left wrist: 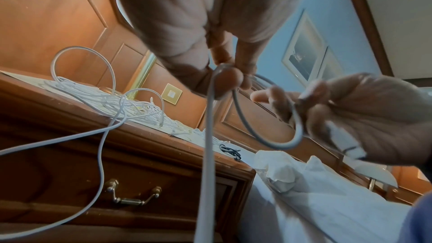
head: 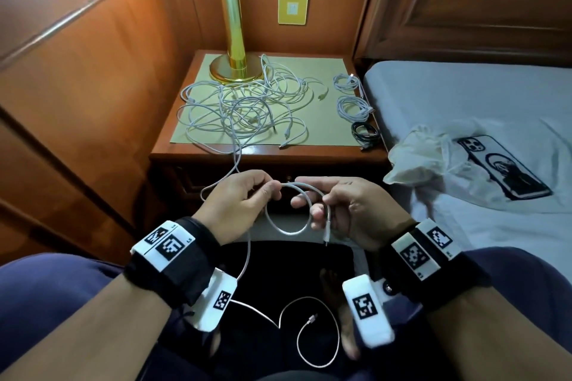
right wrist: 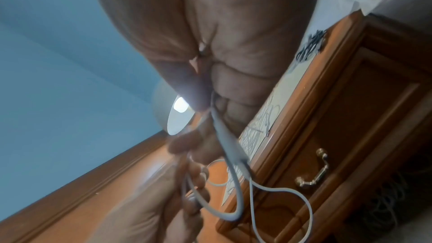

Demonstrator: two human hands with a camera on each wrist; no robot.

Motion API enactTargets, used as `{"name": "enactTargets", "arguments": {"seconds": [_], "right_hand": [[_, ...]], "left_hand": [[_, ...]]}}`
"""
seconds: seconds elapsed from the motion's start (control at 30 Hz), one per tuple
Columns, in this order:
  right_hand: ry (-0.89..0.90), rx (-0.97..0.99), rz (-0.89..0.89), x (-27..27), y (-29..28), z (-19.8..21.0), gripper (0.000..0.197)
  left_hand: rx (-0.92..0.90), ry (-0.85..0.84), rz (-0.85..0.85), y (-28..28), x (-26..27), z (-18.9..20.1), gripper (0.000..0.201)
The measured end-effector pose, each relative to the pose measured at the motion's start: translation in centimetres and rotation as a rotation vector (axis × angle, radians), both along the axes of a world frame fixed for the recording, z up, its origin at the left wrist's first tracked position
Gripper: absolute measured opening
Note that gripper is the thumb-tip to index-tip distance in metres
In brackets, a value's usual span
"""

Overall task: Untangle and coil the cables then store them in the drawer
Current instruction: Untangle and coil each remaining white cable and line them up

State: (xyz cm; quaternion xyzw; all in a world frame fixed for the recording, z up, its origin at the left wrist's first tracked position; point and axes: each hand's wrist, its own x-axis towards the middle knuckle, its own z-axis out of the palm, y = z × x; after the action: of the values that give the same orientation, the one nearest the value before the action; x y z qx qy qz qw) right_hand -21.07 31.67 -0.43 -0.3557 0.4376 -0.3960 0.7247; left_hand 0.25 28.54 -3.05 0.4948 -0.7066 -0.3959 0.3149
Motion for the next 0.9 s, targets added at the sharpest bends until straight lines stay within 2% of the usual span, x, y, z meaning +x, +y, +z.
{"name": "enactTargets", "arguments": {"seconds": [0.13, 0.3, 0.4, 0.53, 0.63, 0.7, 0.8, 0.9], "right_hand": [[0.115, -0.063, 0.011, -0.5, 0.3, -0.4, 0.037], [0.562, -0.26, -0.018, 0.1, 0.2, -1.1, 0.007], [0.537, -0.212, -0.067, 0.1, 0.1, -0.9, 0.008], [0.235, -0.039, -0.108, -0.3, -0.1, 0.2, 0.008], [0.068, -0.033, -0.123, -0.4, 0.1, 0.4, 0.008], [0.153, -0.143, -0.14, -0.2, 0.3, 0.1, 0.012], [0.5, -0.402, -0.156, -0.1, 0.1, -0.7, 0.013], [0.553, -0.474, -0.13, 0.1, 0.1, -1.1, 0.019]], "left_hand": [[0.02, 0.154, 0.061, 0.4, -0.1, 0.5, 0.026], [-0.031, 0.219, 0.159, 0.6, -0.2, 1.2, 0.013], [-0.038, 0.199, 0.197, 0.5, -0.1, 0.8, 0.01], [-0.094, 0.109, 0.202, 0.5, 0.1, 0.2, 0.006], [-0.01, 0.174, 0.182, 0.7, -0.4, 0.4, 0.008], [0.018, 0.222, 0.166, 0.8, -0.7, 0.6, 0.011], [0.06, 0.322, 0.18, 0.8, -0.9, 0.6, 0.015], [0.124, 0.433, 0.198, 0.9, -1.0, 0.3, 0.018]]}}
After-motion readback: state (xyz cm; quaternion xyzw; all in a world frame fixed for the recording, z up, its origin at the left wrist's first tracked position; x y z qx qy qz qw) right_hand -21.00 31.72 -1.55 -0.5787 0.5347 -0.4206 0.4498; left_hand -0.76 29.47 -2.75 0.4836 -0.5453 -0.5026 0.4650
